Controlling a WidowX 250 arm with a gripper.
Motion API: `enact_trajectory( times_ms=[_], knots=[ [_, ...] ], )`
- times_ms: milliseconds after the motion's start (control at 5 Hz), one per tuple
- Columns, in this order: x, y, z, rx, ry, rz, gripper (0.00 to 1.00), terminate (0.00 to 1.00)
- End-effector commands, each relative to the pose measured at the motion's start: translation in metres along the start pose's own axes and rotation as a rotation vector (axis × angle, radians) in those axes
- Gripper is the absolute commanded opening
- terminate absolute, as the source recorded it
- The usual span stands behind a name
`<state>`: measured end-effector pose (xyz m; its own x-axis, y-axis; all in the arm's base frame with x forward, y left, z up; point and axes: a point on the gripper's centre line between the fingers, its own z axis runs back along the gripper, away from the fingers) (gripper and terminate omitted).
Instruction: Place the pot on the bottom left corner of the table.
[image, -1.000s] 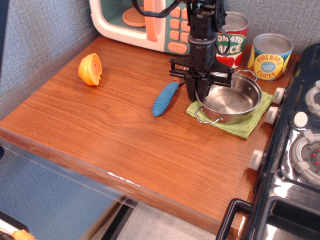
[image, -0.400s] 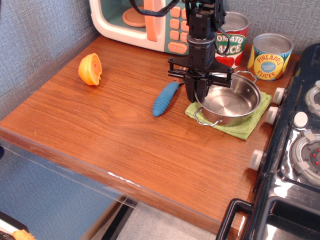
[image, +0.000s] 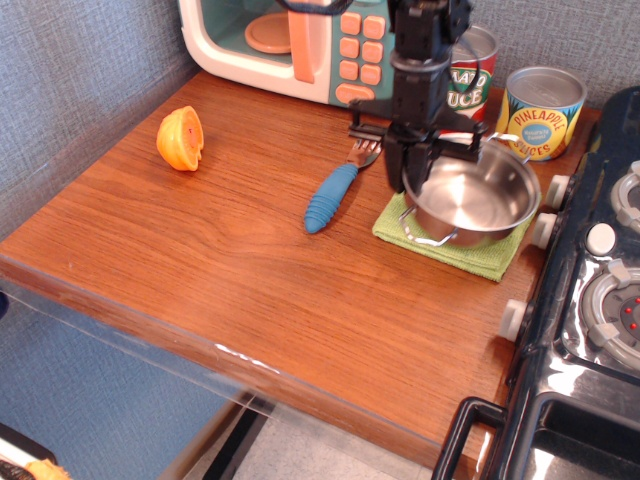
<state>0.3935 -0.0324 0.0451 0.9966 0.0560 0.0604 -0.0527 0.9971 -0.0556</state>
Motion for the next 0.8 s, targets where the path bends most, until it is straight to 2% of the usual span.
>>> enact_trajectory(
  times_ms=[0, 200, 400, 600],
  knots=[
    [0.006, -0.006, 0.035, -0.019, -0.089, -0.014, 0.0, 0.0],
    [-0.001, 0.018, 0.051, -0.006, -0.115, 0.032, 0.0, 0.0],
    [-0.024, 0.065, 0.07, 0.02, -0.139, 0.103, 0.0, 0.0],
    [-0.06, 0.11, 0.075, 0.095, -0.13, 0.139, 0.0, 0.0]
  ],
)
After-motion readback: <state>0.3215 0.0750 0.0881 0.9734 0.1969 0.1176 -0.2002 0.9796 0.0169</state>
